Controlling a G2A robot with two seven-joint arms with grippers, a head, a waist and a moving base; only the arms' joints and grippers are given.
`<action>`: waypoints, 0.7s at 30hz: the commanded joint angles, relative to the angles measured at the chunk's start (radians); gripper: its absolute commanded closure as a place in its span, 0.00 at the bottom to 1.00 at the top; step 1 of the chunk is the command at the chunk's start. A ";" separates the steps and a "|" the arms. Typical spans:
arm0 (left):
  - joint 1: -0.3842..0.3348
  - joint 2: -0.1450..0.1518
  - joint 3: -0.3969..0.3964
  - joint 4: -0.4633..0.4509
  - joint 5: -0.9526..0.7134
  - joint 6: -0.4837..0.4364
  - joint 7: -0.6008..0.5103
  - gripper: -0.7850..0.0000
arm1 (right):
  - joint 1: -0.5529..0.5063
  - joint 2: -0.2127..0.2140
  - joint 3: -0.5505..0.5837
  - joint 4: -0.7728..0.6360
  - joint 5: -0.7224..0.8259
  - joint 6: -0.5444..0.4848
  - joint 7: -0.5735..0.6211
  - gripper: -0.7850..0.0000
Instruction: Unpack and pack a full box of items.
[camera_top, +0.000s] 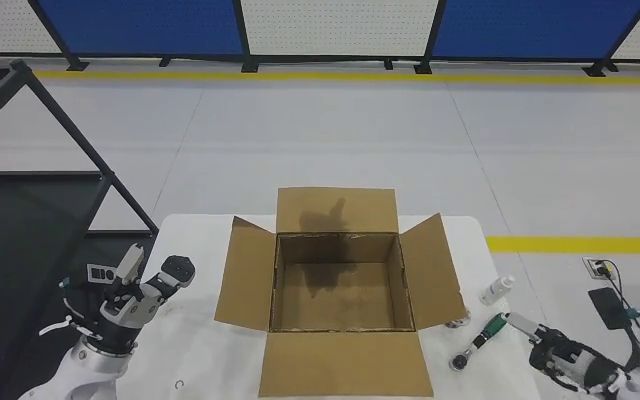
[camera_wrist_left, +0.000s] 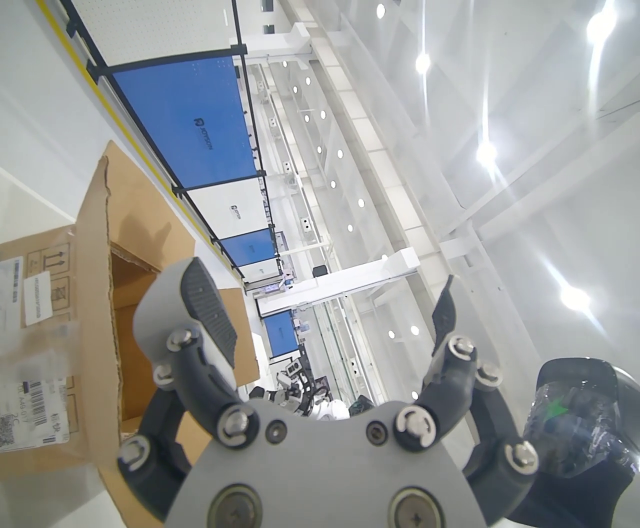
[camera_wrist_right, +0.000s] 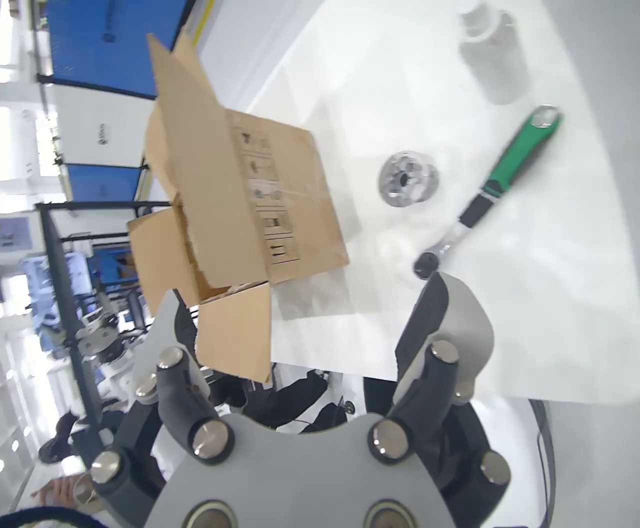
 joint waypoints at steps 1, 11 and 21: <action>0.001 0.000 -0.002 0.001 -0.005 -0.001 0.000 0.00 | 0.004 0.010 -0.029 0.008 -0.082 0.061 0.043 0.00; -0.005 0.003 -0.001 0.007 -0.008 0.010 -0.008 0.00 | 0.030 0.039 -0.140 0.111 -0.219 0.114 0.035 0.00; -0.003 0.004 0.001 0.004 0.004 0.017 -0.004 0.00 | 0.050 0.043 -0.250 0.138 -0.331 0.163 -0.014 0.00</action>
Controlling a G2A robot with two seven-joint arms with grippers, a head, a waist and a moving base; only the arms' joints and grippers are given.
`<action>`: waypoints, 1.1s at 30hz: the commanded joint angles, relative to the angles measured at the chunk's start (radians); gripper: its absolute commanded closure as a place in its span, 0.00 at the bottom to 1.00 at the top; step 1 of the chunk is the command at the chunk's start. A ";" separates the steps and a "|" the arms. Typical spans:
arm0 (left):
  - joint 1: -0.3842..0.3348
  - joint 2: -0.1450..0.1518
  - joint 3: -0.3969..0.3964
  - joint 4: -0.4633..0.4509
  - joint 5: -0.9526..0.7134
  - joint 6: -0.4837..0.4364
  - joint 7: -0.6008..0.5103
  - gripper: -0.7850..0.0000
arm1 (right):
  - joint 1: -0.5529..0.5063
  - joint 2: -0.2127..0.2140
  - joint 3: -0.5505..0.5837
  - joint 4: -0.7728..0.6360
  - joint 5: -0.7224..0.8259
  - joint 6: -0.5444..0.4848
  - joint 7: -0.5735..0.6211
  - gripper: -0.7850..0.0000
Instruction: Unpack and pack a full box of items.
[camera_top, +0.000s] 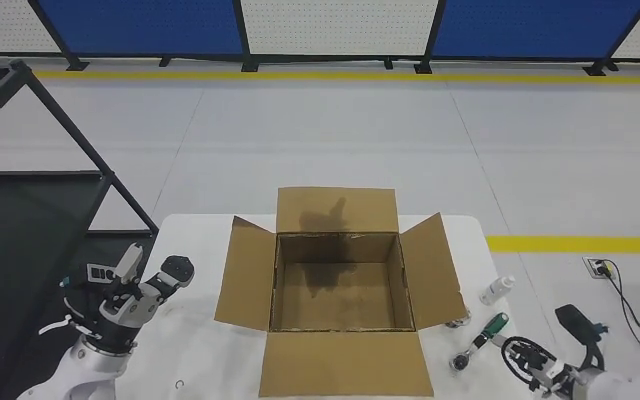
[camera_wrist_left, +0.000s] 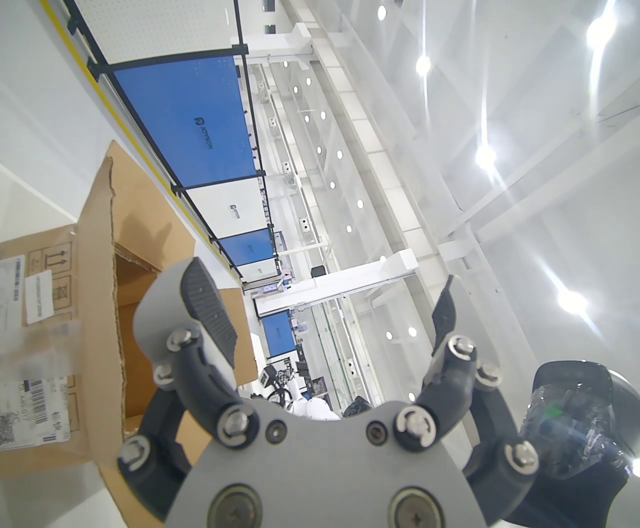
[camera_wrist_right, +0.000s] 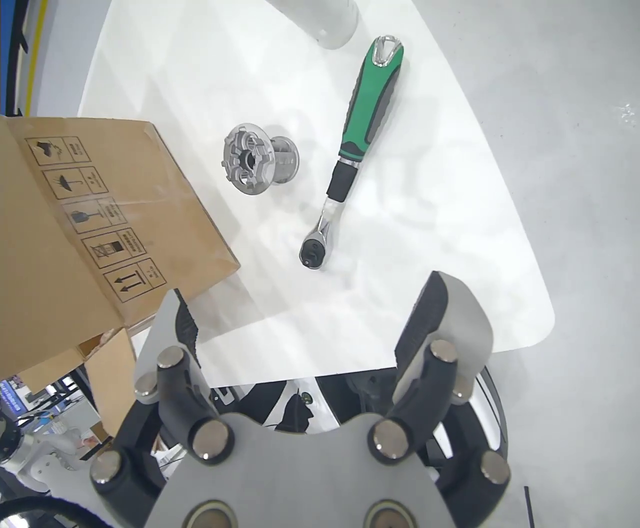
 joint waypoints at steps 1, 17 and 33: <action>-0.001 0.001 0.000 0.004 0.005 0.001 0.002 0.00 | 0.025 0.003 -0.068 0.027 -0.078 0.065 -0.041 0.00; -0.031 0.011 -0.020 0.047 -0.002 0.035 -0.039 0.00 | 0.333 0.034 -0.474 0.375 -0.126 0.301 -0.277 0.00; -0.037 0.012 -0.021 0.054 -0.003 0.038 -0.039 0.00 | 0.315 0.031 -0.454 0.372 -0.103 0.278 -0.313 0.00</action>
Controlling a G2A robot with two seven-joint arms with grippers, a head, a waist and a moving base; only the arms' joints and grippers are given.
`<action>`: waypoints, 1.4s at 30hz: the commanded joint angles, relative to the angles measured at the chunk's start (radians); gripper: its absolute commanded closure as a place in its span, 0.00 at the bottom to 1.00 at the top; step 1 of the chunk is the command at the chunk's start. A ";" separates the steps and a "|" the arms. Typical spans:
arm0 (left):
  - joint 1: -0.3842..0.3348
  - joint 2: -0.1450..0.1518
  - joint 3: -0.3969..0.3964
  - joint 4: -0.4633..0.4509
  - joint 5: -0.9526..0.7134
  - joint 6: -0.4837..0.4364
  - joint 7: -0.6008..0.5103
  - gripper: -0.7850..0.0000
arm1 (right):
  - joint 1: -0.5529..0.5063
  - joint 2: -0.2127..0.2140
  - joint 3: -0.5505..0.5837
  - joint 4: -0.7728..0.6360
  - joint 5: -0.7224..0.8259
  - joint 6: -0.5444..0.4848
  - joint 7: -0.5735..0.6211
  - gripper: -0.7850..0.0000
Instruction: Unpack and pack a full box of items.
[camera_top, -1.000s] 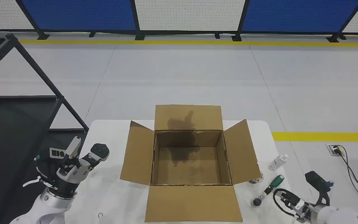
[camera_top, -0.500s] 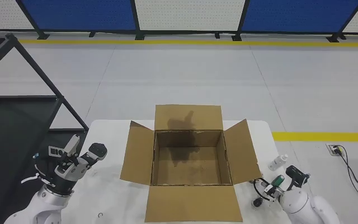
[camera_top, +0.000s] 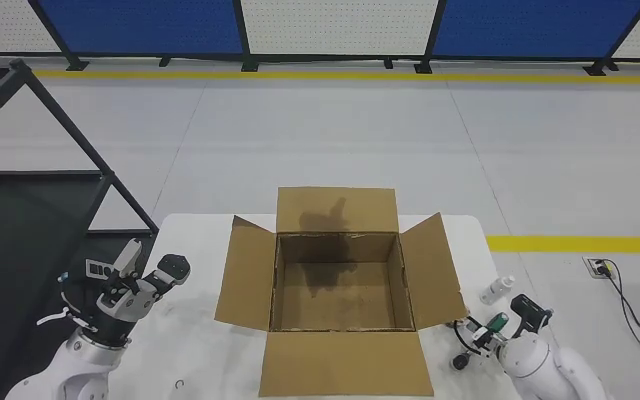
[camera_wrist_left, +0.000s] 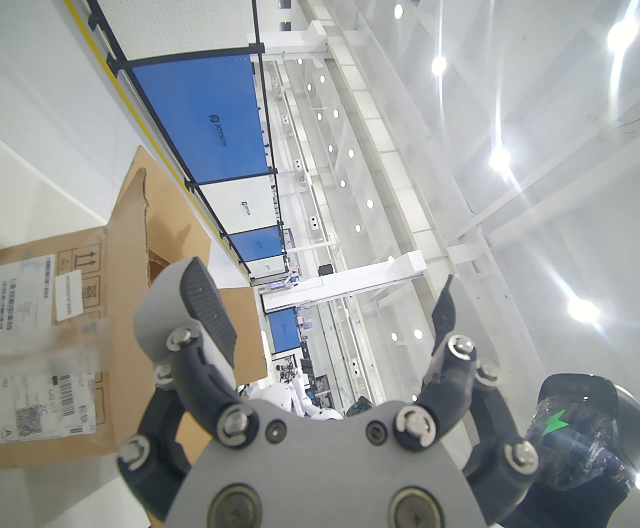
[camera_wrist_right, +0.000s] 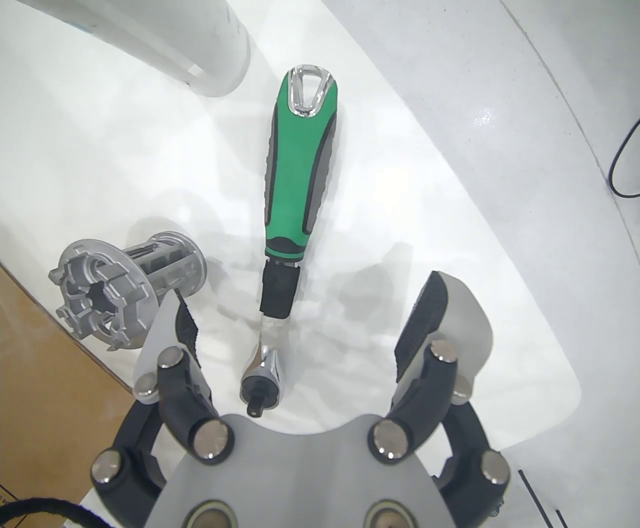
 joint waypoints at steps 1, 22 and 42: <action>0.000 0.000 0.000 0.000 0.000 0.000 0.000 0.00 | -0.001 0.001 0.002 -0.005 -0.008 0.007 0.005 0.00; 0.000 0.000 0.000 0.000 0.000 0.000 0.000 0.00 | 0.064 0.017 -0.100 0.044 -0.097 -0.004 0.067 0.62; 0.000 0.000 0.000 0.000 0.000 0.000 0.000 0.00 | 0.112 0.037 -0.159 0.114 -0.042 0.027 0.036 0.83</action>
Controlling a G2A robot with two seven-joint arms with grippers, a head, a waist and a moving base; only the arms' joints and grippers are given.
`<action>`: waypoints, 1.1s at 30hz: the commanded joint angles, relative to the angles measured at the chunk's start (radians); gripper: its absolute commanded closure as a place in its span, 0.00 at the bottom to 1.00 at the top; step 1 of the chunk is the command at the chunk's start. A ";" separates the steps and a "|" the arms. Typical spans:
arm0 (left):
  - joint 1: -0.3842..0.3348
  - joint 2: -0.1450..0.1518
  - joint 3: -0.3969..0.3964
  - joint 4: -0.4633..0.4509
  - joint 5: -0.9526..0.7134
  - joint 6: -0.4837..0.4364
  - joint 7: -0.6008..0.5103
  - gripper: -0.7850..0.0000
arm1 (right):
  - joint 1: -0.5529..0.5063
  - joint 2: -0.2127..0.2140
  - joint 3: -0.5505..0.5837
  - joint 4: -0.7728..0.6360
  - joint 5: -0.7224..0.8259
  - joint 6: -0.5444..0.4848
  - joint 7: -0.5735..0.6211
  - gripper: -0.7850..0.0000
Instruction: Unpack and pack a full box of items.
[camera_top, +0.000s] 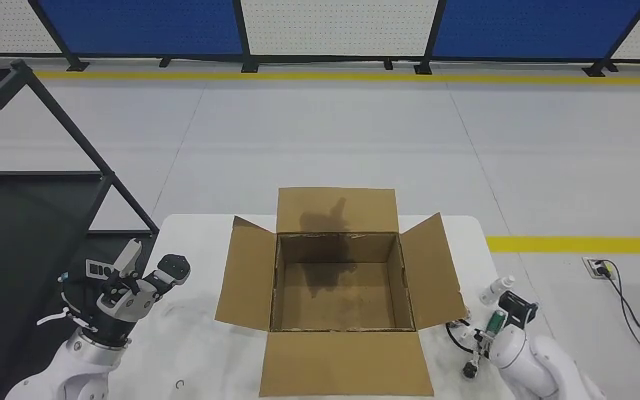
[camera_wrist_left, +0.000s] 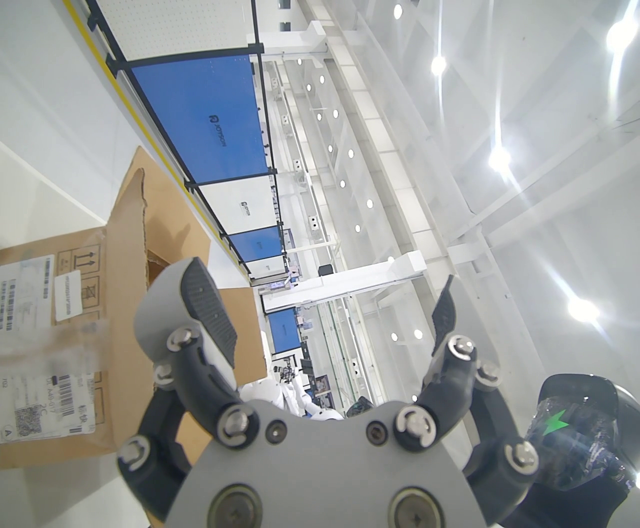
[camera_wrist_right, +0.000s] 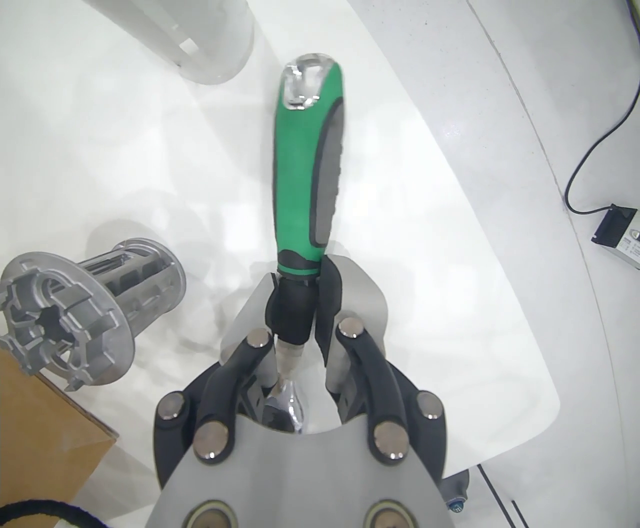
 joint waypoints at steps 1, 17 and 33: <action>0.000 0.000 0.000 0.000 0.000 0.000 0.000 0.00 | -0.003 0.005 0.001 -0.004 0.010 0.003 -0.003 0.87; 0.000 0.000 0.000 0.000 0.000 0.000 0.000 0.00 | -0.101 0.054 0.172 -0.167 0.173 0.048 -0.048 1.00; 0.000 0.000 0.000 0.000 0.000 0.000 0.000 0.00 | -0.442 0.041 0.572 -0.503 0.482 -0.195 -0.210 1.00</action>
